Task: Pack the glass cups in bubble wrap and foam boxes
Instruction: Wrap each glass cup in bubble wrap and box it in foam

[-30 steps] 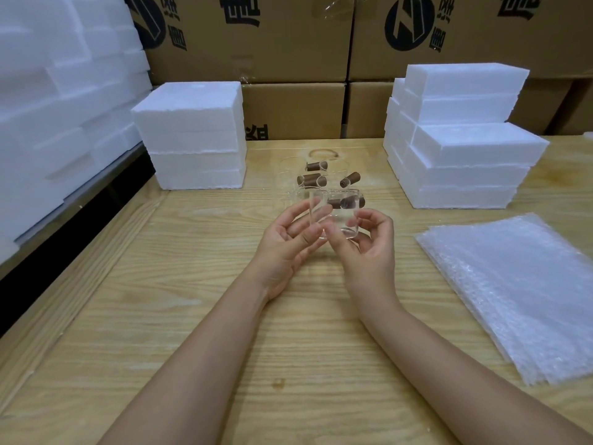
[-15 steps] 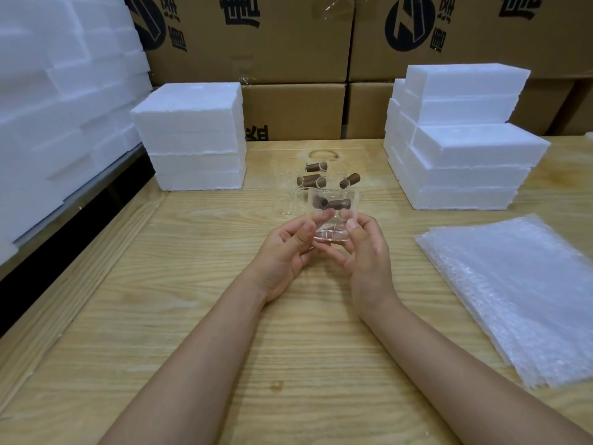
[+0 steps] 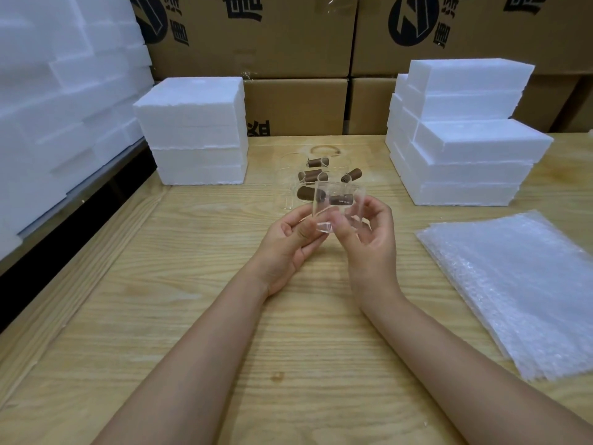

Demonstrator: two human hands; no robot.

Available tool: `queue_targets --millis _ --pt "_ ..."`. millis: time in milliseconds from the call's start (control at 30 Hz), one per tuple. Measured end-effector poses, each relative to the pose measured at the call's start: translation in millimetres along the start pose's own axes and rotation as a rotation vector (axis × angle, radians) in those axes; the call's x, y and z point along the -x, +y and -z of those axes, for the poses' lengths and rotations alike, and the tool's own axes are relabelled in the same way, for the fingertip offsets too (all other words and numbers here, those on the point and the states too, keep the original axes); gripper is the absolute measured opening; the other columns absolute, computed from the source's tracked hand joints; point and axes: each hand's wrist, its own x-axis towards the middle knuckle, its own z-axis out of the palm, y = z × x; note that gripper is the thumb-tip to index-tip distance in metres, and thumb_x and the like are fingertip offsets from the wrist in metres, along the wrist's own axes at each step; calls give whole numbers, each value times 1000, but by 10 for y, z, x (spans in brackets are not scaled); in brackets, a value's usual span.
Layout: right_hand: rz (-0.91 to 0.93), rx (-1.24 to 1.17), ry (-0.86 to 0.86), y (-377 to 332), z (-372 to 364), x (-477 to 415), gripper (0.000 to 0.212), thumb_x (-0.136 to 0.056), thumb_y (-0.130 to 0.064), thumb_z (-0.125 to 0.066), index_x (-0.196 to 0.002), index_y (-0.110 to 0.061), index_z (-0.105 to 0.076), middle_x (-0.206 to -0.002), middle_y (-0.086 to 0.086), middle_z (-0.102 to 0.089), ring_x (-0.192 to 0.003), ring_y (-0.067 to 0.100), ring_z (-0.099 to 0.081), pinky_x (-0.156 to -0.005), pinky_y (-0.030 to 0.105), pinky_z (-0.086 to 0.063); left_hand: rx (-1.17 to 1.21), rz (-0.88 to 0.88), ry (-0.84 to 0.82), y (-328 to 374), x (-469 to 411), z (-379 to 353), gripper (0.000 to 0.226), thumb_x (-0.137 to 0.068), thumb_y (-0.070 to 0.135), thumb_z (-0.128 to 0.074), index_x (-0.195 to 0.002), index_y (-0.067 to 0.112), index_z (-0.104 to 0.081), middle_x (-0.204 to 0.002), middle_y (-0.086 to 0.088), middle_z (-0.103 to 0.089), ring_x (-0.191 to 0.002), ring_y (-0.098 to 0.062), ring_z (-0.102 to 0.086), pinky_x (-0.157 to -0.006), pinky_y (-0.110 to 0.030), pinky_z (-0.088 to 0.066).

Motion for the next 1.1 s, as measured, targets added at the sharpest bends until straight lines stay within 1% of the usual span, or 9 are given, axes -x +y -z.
queue_targets --millis 233,333,433,500,600,700,900,967,1100 --pt "-273 -423 -35 -49 -3 -52 49 -86 -33 -62 -125 -7 -48 -102 4 -70 -96 24 -65 -79 32 -56 -5 87 -4 21 -8 13 61 -73 56 -72 -117 17 -57 -113 8 -71 -109 -11 -65 -98 -30 -48" --pt "-328 -473 -44 -29 15 -53 35 -92 -30 -57 -117 -8 -46 -101 12 -65 -95 27 -65 -81 35 -56 -39 72 8 20 1 -12 74 -59 55 -84 -118 17 -60 -120 2 -67 -110 -13 -63 -99 -30 -48" --pt "-361 -447 -41 -12 -2 -62 30 -93 -29 -55 -115 -10 -46 -102 15 -61 -89 25 -65 -83 36 -57 -54 20 59 -9 -3 -23 38 -83 38 -66 -112 15 -61 -113 4 -70 -107 -14 -64 -93 -27 -51" --pt "-368 -415 -34 7 -8 -63 28 -94 -28 -53 -114 -9 -49 -100 12 -63 -89 22 -65 -83 33 -57 -24 -3 98 -27 -10 -26 29 -82 31 -63 -106 14 -62 -109 2 -71 -106 -17 -64 -92 -27 -52" --pt "-329 -340 -4 29 12 -77 20 -94 -27 -55 -109 -13 -53 -95 4 -67 -91 18 -65 -81 28 -54 -2 -33 101 -43 -20 -12 32 -76 28 -67 -105 14 -63 -108 -1 -73 -110 -17 -64 -96 -26 -51" --pt "-210 -246 51 21 45 -90 34 -84 -30 -68 -112 -17 -51 -103 11 -60 -88 18 -64 -79 28 -53 -25 -63 95 -41 -21 -15 41 -79 23 -62 -116 8 -57 -122 -2 -67 -119 -19 -61 -96 -28 -51" --pt "-103 -67 -4 46 36 -51 48 -68 -31 -77 -108 -26 -51 -102 5 -56 -89 16 -62 -79 30 -52 -112 -124 124 -48 -9 -45 41 -70 19 -75 -108 12 -61 -109 2 -72 -98 -12 -69 -77 -23 -54" --pt "-167 -173 -7 37 34 -60 48 -68 -31 -74 -110 -19 -55 -104 8 -60 -87 17 -65 -78 29 -53 -126 -138 136 -34 -9 -44 63 -58 32 -91 -110 15 -60 -112 -6 -68 -99 -17 -68 -81 -27 -54" --pt "-289 -343 -53 2 48 -75 36 -77 -32 -67 -107 -12 -64 -93 2 -71 -83 17 -69 -74 28 -56 -56 -97 114 1 -4 -70 118 -35 55 -93 -131 2 -48 -122 -15 -62 -108 -22 -62 -95 -36 -48"
